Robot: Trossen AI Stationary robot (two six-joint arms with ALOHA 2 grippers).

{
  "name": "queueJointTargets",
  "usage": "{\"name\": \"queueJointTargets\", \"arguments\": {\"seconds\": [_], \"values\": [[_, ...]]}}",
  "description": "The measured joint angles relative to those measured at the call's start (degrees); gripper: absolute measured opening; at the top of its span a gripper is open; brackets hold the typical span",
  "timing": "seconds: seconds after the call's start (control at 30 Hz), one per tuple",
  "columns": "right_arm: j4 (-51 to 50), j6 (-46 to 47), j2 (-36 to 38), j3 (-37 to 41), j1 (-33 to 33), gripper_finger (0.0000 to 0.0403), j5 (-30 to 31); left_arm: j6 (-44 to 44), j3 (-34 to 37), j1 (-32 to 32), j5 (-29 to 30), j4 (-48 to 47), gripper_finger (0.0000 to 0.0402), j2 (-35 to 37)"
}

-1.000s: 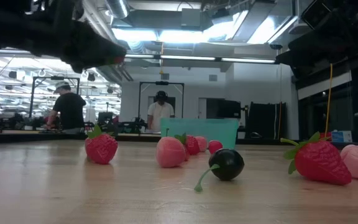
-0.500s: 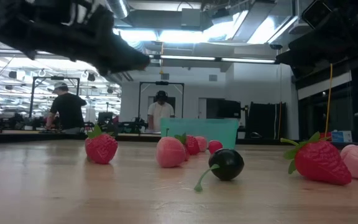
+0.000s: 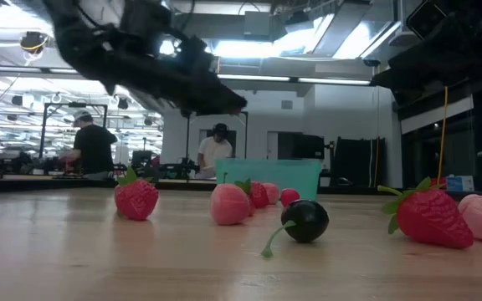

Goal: Pick and placing Produce into tupperware
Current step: Put the red strawberry into the blue bin

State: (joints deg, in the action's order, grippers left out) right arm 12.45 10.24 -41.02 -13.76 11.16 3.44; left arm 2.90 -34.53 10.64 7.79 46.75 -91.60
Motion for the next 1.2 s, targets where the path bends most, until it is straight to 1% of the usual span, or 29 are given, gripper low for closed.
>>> {"name": "queueJointTargets", "arguments": {"seconds": [0.2, 0.3, 0.43, 0.57, 0.63, 0.87, 1.03, 1.2], "values": [[-0.5, 0.0, 0.0, 0.0, 0.0, 0.0178, 0.0, -0.4, -6.9, 2.4, -2.2, -5.6, 0.0132, -5.4], [-0.7, 0.0, 0.0, 0.0, 0.0, 0.0178, 0.0, -1.2, -9.5, 3.3, -3.0, -8.1, 0.0132, -7.0], [-0.9, 0.0, 0.0, 0.0, 0.0, 0.0178, 0.0, -2.0, -12.5, 4.8, -3.1, -12.1, 0.0132, -7.7], [-1.0, 0.0, 0.0, 0.0, 0.0, 0.0178, 0.0, -2.0, -14.8, 6.8, -6.0, -15.1, 0.0132, -7.8], [-1.0, 0.0, 0.0, 0.0, 0.0, 0.0178, 0.0, -2.0, -16.0, 7.7, -6.2, -16.8, 0.0132, -7.8], [-1.0, 0.0, 0.0, 0.0, 0.0, 0.0178, 0.0, -0.9, -20.7, 10.1, -7.4, -27.5, 0.0132, -8.2], [-0.8, 0.3, 0.0, 0.0, 0.0, 0.0178, 0.0, 0.0, -23.3, 10.0, -10.0, -28.2, 0.0132, -11.4], [-0.7, 1.7, -0.1, 0.0, 0.0, 0.0178, 0.0, 0.0, -26.3, 9.9, -10.3, -31.0, 0.0132, -16.1]]}}
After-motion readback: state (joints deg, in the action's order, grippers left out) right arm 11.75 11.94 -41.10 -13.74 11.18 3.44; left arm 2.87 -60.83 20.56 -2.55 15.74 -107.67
